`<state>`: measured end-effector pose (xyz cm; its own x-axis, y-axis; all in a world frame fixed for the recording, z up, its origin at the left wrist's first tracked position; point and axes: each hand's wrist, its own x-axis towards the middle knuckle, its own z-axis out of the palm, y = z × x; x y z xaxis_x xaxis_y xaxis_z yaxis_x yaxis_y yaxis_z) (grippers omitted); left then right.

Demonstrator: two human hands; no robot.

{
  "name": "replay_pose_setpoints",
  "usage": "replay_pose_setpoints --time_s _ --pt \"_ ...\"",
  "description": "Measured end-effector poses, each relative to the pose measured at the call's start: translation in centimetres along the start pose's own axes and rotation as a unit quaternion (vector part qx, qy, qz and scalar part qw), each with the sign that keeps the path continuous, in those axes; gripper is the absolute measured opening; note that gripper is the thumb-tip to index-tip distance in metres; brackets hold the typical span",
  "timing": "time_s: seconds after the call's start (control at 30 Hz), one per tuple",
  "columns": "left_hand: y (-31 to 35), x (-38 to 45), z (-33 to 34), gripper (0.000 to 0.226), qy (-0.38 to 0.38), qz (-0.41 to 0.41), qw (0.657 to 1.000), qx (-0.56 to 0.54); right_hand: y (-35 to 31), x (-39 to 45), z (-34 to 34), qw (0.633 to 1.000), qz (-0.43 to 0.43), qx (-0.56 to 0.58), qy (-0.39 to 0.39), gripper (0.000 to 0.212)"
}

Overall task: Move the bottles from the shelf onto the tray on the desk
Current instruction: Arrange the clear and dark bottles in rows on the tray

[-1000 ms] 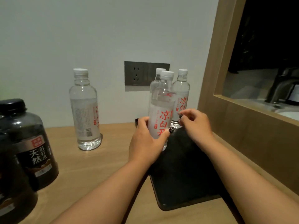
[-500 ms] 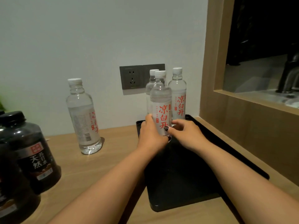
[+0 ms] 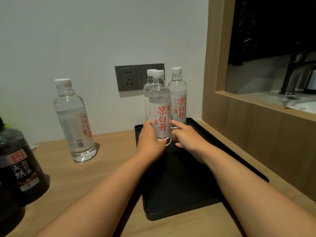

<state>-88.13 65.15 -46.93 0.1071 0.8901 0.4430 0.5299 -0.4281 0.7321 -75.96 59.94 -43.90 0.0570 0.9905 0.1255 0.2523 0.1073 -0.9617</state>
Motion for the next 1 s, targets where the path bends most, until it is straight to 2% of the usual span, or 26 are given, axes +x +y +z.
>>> replay_pose_setpoints --time_s 0.17,0.4,0.5,0.57,0.7,0.83,0.93,1.0 --pt "-0.2 0.0 0.2 0.07 0.018 0.0 1.0 0.025 0.2 0.1 -0.3 0.999 0.02 0.011 -0.024 0.073" --pt "-0.2 -0.1 0.4 0.078 0.02 -0.006 0.999 0.032 0.4 0.1 -0.3 0.998 0.019 0.014 -0.05 0.076" --pt "0.3 -0.7 -0.6 0.095 0.038 0.005 0.999 0.004 0.1 -0.3 -0.3 0.999 0.019 0.0 -0.046 0.074" --pt "0.6 -1.8 -2.2 0.102 0.053 0.027 0.998 0.008 -0.3 -1.0 0.0 0.998 0.017 -0.05 -0.017 0.072" --pt "0.3 -4.5 -6.9 0.081 0.1 0.097 0.99 0.018 -1.2 -2.7 0.5 0.969 -0.067 -0.214 0.1 0.074" --pt "-1.0 -8.0 -11.1 0.07 0.151 0.121 0.981 0.008 -3.4 -5.4 2.5 0.942 -0.203 -0.177 0.2 0.056" --pt "-2.5 -10.3 -14.1 0.063 0.168 0.142 0.975 0.016 -4.9 -7.5 5.5 0.93 -0.261 -0.193 0.175 0.049" --pt "-3.4 -11.3 -15.9 0.058 0.184 0.145 0.972 0.012 -5.8 -7.7 7.9 0.935 -0.257 -0.203 0.135 0.049"
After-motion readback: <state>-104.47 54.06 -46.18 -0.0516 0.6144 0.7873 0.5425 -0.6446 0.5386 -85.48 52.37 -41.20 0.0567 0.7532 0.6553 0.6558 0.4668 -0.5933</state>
